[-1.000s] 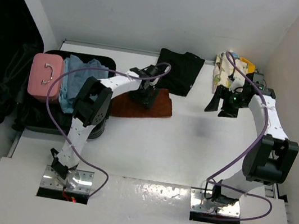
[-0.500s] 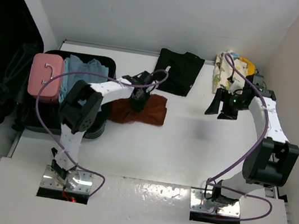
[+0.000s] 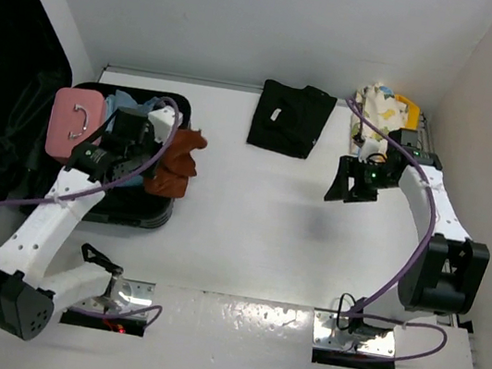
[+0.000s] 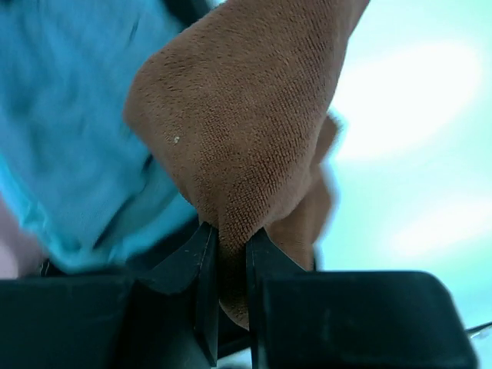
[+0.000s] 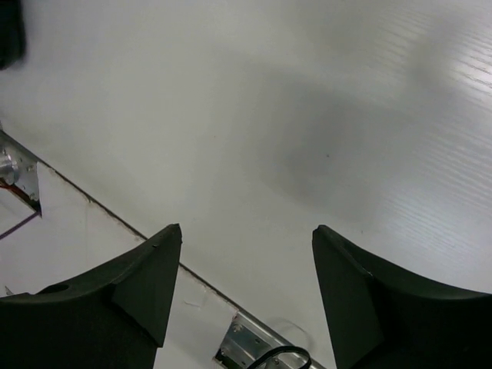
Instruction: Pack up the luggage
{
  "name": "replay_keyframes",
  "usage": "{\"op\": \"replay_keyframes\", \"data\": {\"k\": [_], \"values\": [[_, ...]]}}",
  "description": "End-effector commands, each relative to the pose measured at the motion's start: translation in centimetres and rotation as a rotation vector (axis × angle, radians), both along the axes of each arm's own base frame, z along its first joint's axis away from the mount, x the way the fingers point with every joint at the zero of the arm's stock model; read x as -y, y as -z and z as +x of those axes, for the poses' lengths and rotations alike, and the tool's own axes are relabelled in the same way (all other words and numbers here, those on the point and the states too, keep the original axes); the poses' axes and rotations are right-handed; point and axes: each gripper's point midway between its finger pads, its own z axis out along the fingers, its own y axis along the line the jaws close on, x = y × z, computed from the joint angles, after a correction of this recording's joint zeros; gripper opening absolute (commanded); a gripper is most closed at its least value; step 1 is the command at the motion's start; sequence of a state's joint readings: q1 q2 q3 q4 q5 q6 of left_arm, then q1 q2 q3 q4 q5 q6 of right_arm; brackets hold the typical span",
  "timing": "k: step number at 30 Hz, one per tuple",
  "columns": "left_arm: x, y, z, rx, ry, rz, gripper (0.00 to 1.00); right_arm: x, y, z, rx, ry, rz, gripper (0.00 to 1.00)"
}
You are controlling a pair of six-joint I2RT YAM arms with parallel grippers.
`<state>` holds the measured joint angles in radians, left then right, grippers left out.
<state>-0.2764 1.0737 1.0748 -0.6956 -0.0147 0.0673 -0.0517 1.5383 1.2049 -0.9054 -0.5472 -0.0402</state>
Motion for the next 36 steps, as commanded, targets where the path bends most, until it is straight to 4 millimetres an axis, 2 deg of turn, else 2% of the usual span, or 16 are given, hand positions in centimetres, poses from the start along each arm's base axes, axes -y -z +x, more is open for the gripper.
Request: {"op": "replay_keyframes", "data": {"k": [1, 6, 10, 12, 13, 16, 18, 22, 23, 26, 29, 30, 32, 33, 34, 36], "values": [[-4.3, 4.0, -1.9, -0.158, -0.056, 0.102, 0.0, -1.7, -0.8, 0.0, 0.052, -0.082, 0.036, 0.69], [-9.4, 6.8, -1.9, -0.237, -0.082, 0.282, 0.0, -3.6, -0.9, 1.1, 0.044, -0.134, 0.052, 0.69], [-14.3, 10.4, -5.8, -0.347, -0.042, 0.467, 0.0, -4.5, -1.4, 2.0, 0.059, -0.158, 0.054, 0.69], [-15.7, 10.4, -6.8, -0.321, -0.038, 0.512, 0.0, -4.6, -1.2, 2.0, 0.048, -0.163, 0.056, 0.69], [-16.9, 11.4, -8.0, -0.351, -0.03, 0.551, 0.0, -4.8, -1.1, 2.0, 0.047, -0.167, 0.058, 0.69], [-19.6, 11.5, -9.3, -0.334, -0.074, 0.645, 0.0, -5.1, -0.6, 2.0, 0.029, -0.175, 0.06, 0.69], [-21.2, 11.2, -9.0, -0.307, -0.111, 0.706, 0.0, -5.4, -0.7, 1.9, 0.033, -0.182, 0.061, 0.69], [-25.6, 8.9, -8.8, -0.252, -0.227, 0.849, 0.0, -5.7, -0.5, 2.1, 0.031, -0.191, 0.061, 0.69], [-27.3, 9.1, -9.5, -0.294, -0.273, 0.891, 0.0, -5.9, -0.6, 2.2, 0.033, -0.196, 0.061, 0.69], [-30.1, 9.1, -9.1, -0.336, -0.343, 0.921, 0.0, -6.2, -0.7, 2.4, 0.034, -0.196, 0.069, 0.69], [-31.6, 9.7, -9.2, -0.392, -0.374, 0.894, 0.02, -6.1, -0.7, 2.6, 0.037, -0.195, 0.066, 0.69], [-31.8, 9.8, -8.1, -0.38, -0.361, 0.857, 0.09, -6.2, -0.6, 2.5, 0.033, -0.198, 0.066, 0.69], [-31.2, 10.1, -8.0, -0.397, -0.301, 0.784, 0.17, -6.0, -0.6, 2.5, 0.032, -0.2, 0.061, 0.69], [-30.7, 9.3, -6.7, -0.343, -0.262, 0.736, 0.21, -6.1, -0.7, 2.5, 0.038, -0.208, 0.055, 0.7], [-29.4, 9.4, -7.0, -0.356, -0.2, 0.69, 0.33, -6.0, -0.8, 2.6, 0.041, -0.204, 0.053, 0.71], [-27.2, 7.2, -5.2, -0.235, -0.107, 0.614, 0.4, -5.8, -0.9, 2.5, 0.051, -0.206, 0.043, 0.73]]}}
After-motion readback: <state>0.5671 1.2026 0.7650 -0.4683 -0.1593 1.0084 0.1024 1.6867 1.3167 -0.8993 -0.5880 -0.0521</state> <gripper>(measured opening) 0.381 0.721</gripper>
